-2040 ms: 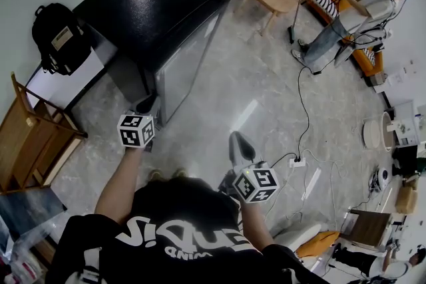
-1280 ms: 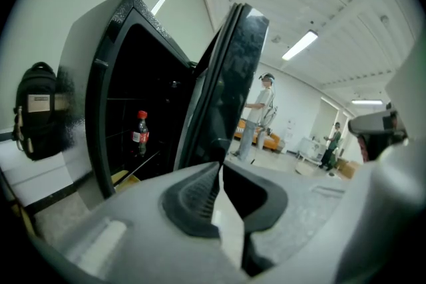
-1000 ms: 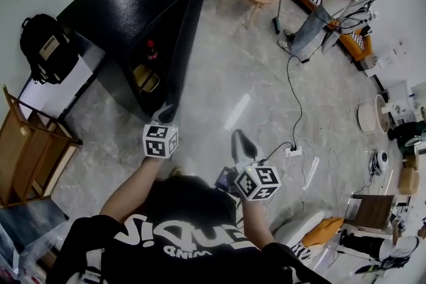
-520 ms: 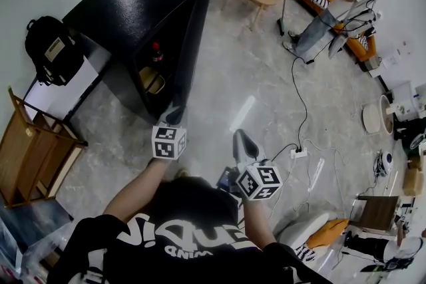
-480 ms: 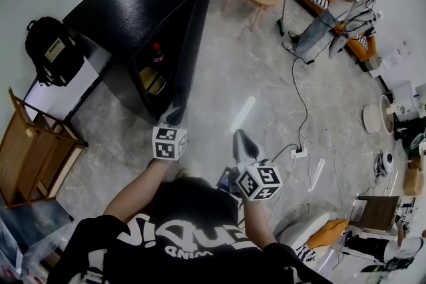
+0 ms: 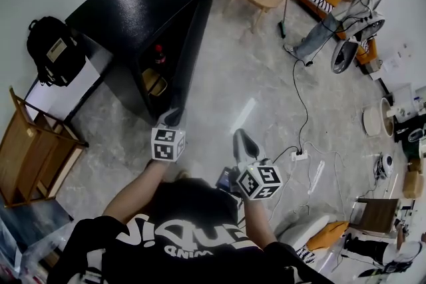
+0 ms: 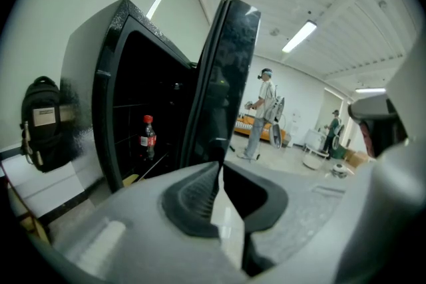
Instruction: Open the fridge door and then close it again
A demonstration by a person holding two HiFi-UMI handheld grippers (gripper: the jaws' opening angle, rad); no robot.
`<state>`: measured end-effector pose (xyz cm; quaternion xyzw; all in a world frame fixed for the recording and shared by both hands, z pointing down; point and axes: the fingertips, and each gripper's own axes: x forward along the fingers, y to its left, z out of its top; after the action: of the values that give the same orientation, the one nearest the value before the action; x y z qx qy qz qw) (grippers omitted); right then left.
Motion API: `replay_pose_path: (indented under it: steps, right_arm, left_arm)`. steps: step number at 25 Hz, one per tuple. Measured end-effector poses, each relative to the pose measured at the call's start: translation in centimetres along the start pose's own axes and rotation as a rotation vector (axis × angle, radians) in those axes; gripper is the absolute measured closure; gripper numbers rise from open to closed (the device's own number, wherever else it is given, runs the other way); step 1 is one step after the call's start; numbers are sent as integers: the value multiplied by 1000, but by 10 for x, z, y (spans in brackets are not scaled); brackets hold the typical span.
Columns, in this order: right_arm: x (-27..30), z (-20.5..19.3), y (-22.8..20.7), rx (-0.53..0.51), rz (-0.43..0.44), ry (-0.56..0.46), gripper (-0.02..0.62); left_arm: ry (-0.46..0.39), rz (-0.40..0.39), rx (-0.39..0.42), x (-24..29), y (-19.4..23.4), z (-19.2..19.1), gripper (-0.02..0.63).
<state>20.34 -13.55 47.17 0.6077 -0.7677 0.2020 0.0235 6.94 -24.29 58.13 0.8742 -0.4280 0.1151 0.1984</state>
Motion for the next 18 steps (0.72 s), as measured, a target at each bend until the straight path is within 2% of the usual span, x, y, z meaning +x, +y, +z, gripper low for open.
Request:
replay_pose_path:
  steps: [18]
  right_arm:
    - [23, 0, 12, -9, 42, 18, 598]
  left_arm:
    - [-24, 96, -13, -19, 67, 10, 568]
